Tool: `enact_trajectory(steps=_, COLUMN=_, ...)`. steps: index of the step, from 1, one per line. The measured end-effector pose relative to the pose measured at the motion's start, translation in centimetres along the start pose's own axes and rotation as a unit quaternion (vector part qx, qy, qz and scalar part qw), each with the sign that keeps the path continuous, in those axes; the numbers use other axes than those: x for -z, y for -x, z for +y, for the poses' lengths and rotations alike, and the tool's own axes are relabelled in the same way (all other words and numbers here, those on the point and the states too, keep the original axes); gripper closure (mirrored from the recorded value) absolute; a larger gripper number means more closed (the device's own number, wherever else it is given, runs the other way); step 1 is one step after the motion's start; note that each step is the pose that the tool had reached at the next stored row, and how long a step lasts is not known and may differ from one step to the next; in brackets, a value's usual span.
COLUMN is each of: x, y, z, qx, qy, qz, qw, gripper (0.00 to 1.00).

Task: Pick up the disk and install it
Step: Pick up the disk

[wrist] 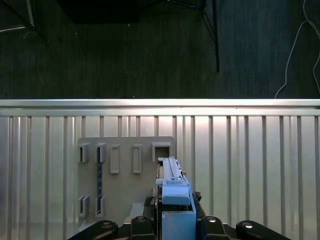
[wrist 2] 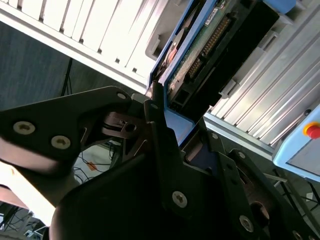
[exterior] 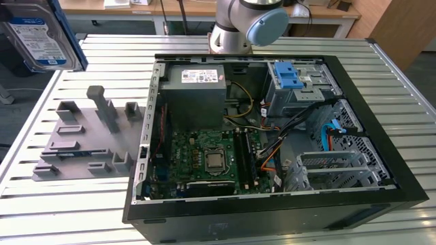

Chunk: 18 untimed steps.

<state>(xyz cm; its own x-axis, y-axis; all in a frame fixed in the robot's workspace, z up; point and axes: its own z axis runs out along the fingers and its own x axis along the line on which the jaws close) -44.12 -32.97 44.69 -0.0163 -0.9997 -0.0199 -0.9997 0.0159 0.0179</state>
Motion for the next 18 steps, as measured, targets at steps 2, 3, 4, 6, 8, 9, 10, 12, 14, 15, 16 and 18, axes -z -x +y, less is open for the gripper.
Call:
enact_trajectory(steps=2, x=0.27, y=0.01, z=0.00, qx=0.000, qy=0.0000, qz=0.0000, qw=1.0000, gripper=0.64)
enact_trajectory(steps=3, x=0.40, y=0.01, z=0.01, qx=0.000, qy=0.0000, qz=0.0000, qw=1.0000, gripper=0.64)
enact_trajectory(steps=4, x=0.54, y=0.02, z=0.01, qx=0.000, qy=0.0000, qz=0.0000, qw=1.0000, gripper=0.64)
enact_trajectory(steps=6, x=0.86, y=0.02, z=0.01, qx=0.000, qy=-0.0001, qz=0.0000, qw=1.0000, gripper=0.64)
enact_trajectory(steps=8, x=1.19, y=0.03, z=0.02, qx=0.000, qy=-0.0002, qz=0.0000, qw=1.0000, gripper=0.64)
enact_trajectory(steps=9, x=1.35, y=0.04, z=0.03, qx=0.000, qy=-0.0002, qz=0.0000, qw=1.0000, gripper=0.64)
enact_trajectory(steps=10, x=1.51, y=0.04, z=0.03, qx=0.000, qy=-0.0003, qz=0.0000, qw=1.0000, gripper=0.64)
enact_trajectory(steps=12, x=1.85, y=0.05, z=0.03, qx=0.000, qy=-0.0003, qz=0.0000, qw=1.0000, gripper=0.64)
enact_trajectory(steps=14, x=2.19, y=0.06, z=0.04, qx=0.000, qy=-0.0003, qz=0.0000, qw=1.0000, gripper=0.64)
enact_trajectory(steps=15, x=2.36, y=0.06, z=0.04, qx=0.000, qy=-0.0003, qz=0.0000, qw=1.0000, gripper=0.64)
enact_trajectory(steps=16, x=2.52, y=0.06, z=0.05, qx=0.000, qy=-0.0003, qz=0.0000, qw=1.0000, gripper=0.64)
enact_trajectory(steps=18, x=2.83, y=0.07, z=0.05, qx=0.000, qy=-0.0003, qz=0.0000, qw=1.0000, gripper=0.64)
